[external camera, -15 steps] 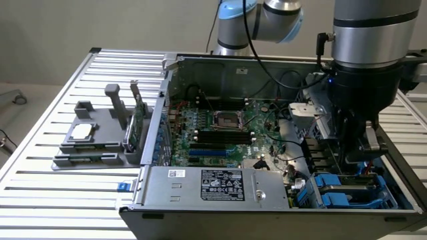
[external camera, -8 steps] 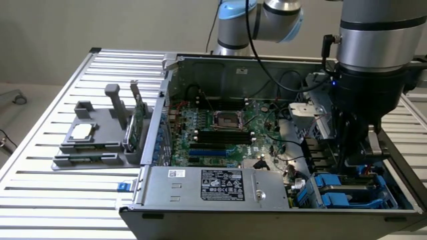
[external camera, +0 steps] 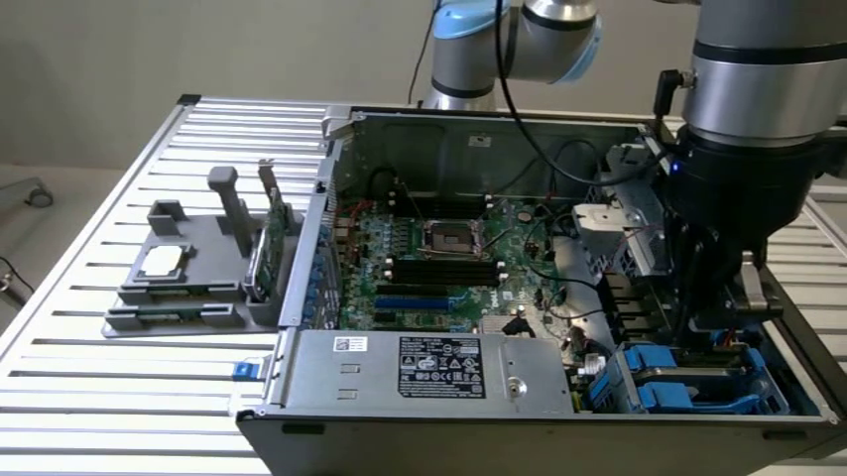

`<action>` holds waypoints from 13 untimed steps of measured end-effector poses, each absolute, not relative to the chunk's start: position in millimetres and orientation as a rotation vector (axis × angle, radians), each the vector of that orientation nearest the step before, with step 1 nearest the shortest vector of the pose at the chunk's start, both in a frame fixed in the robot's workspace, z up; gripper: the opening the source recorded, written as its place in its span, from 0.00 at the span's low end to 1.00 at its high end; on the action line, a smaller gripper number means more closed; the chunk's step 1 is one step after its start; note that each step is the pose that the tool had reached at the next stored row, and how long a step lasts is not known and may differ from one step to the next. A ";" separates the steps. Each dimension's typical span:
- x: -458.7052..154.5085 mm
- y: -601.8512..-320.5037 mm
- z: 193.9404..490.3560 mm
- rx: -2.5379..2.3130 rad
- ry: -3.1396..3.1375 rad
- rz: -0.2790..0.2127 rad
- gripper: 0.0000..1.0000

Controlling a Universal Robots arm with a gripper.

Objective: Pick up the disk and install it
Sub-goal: 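Insert the second disk wire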

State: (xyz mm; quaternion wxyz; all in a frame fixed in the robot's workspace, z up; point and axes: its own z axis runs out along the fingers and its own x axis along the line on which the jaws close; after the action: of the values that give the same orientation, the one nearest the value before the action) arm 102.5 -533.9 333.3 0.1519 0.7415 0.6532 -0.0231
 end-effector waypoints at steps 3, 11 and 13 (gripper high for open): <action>104.5 -534.5 332.7 2.134 1.882 -0.073 0.16; 108.3 -536.0 331.6 2.150 1.901 -0.094 0.16; 109.5 -536.3 331.5 2.153 1.906 -0.099 0.16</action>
State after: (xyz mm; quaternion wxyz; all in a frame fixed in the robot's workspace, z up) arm 109.5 -536.3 331.5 0.1319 0.7418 0.6566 -0.0340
